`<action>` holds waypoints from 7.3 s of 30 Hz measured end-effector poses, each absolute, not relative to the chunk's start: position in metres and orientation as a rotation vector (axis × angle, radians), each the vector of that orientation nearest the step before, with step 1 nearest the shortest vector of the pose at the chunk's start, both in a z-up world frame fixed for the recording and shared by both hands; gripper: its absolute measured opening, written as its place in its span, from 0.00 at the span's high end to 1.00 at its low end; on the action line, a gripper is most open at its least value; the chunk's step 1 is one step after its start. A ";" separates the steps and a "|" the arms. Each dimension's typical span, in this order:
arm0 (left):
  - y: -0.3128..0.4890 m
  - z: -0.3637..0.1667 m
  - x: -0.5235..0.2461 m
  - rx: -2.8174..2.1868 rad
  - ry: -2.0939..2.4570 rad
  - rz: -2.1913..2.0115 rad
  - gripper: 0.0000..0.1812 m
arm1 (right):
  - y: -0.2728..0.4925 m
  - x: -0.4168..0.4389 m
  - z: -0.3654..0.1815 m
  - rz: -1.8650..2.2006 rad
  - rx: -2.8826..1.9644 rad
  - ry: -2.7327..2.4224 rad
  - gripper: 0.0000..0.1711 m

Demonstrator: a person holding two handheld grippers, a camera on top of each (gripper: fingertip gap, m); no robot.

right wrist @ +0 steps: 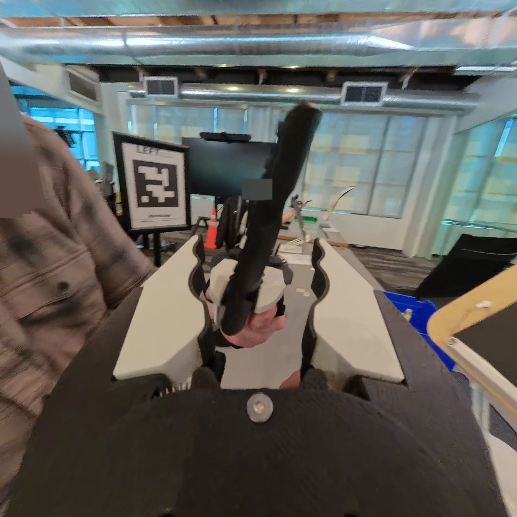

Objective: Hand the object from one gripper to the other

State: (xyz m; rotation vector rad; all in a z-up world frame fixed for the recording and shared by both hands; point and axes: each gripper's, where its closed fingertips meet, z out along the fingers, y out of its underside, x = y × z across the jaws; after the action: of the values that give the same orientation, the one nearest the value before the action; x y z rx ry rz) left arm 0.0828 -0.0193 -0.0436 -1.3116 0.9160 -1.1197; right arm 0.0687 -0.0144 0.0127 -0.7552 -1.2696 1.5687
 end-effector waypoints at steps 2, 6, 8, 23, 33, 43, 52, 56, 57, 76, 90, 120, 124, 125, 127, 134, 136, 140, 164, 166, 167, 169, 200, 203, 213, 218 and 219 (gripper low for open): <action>-0.036 -0.048 0.094 -1.273 1.023 -1.232 0.86 | -0.031 0.070 0.007 1.623 -0.686 -1.339 0.56; -0.067 -0.060 0.110 -1.217 1.220 -1.461 0.86 | -0.059 0.075 -0.001 1.740 -0.551 -1.446 0.58; -0.077 -0.063 0.110 -1.176 1.278 -1.587 0.86 | -0.073 0.080 -0.005 1.773 -0.484 -1.507 0.62; -0.101 -0.072 0.119 -1.008 1.366 -2.019 0.86 | -0.106 0.095 -0.004 1.799 -0.266 -1.598 0.72; -0.053 -0.068 0.116 -1.191 1.220 -1.456 0.56 | -0.067 0.084 0.008 1.616 -0.417 -1.440 0.72; 0.013 -0.018 0.084 -1.030 0.944 -0.139 0.55 | 0.028 0.069 0.022 1.532 -0.791 -1.029 0.73; 0.064 -0.045 0.074 -1.158 0.900 0.528 0.61 | 0.081 0.057 0.010 1.357 -1.072 -0.807 0.72; 0.078 -0.052 0.071 -1.240 0.887 0.468 0.67 | 0.073 0.053 0.013 1.341 -1.055 -0.837 0.72; 0.080 -0.056 0.071 -1.270 0.884 0.435 0.72 | 0.072 0.053 0.014 1.339 -1.052 -0.831 0.72; 0.054 -0.039 0.086 -1.393 0.733 -0.683 0.86 | 0.064 0.089 0.036 1.294 -0.911 -0.921 0.65; 0.029 -0.058 0.118 -1.335 0.872 -0.961 0.86 | 0.041 0.103 0.047 1.428 -0.859 -0.998 0.85; 0.083 -0.034 0.071 -1.229 0.655 0.334 0.70 | 0.059 0.074 0.047 1.263 -1.041 -0.786 0.87; 0.078 -0.030 0.075 -1.211 0.650 0.235 0.70 | 0.054 0.076 0.051 1.216 -1.020 -0.819 0.82; 0.078 -0.029 0.073 -1.217 0.628 0.212 0.70 | 0.053 0.078 0.053 1.202 -1.014 -0.826 0.79; 0.079 -0.027 0.068 -1.229 0.602 0.182 0.70 | 0.053 0.083 0.055 1.149 -1.004 -0.849 0.72; 0.083 -0.034 0.050 -1.245 0.769 0.441 0.70 | 0.053 0.111 0.053 0.444 -0.921 -1.088 0.64; 0.082 -0.039 0.049 -1.258 0.884 0.491 0.70 | 0.047 0.116 0.049 0.187 -0.812 -1.181 0.63; 0.079 -0.052 0.040 -1.410 1.143 0.454 0.70 | 0.053 0.115 0.027 -0.340 -0.656 -1.329 0.63; 0.022 -0.094 0.024 -2.176 1.418 -0.508 0.70 | 0.094 0.025 -0.055 -0.636 -0.569 -1.310 0.88; 0.027 -0.088 0.027 -2.034 1.497 -0.377 0.66 | 0.099 0.026 -0.068 -0.525 -0.688 -1.382 0.88; 0.033 -0.083 0.026 -1.953 1.525 -0.249 0.59 | 0.101 0.027 -0.076 -0.430 -0.770 -1.420 0.88; 0.041 -0.072 0.023 -1.802 1.594 0.028 0.51 | 0.099 0.028 -0.088 -0.224 -0.898 -1.487 0.89; 0.075 -0.115 0.034 -0.656 1.907 1.399 0.69 | 0.024 0.043 -0.193 1.098 -1.593 -1.910 0.88; 0.083 -0.114 0.026 -0.744 1.899 1.463 0.65 | 0.025 0.040 -0.195 1.044 -1.609 -1.915 0.88; 0.094 -0.116 0.013 -0.800 1.912 1.527 0.66 | 0.035 0.033 -0.193 0.967 -1.616 -1.860 0.86; 0.103 -0.117 -0.007 -1.038 1.886 1.412 0.66 | 0.056 0.027 -0.171 0.740 -1.446 -1.774 0.67; 0.106 -0.114 -0.013 -1.089 1.868 1.397 0.66 | 0.059 0.027 -0.163 0.686 -1.398 -1.758 0.63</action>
State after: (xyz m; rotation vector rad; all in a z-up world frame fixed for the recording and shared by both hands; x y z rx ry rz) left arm -0.0132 0.1064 -0.1141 -1.0891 1.8678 1.3975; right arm 0.0274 0.0590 -0.1629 -1.3983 -1.7578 0.6865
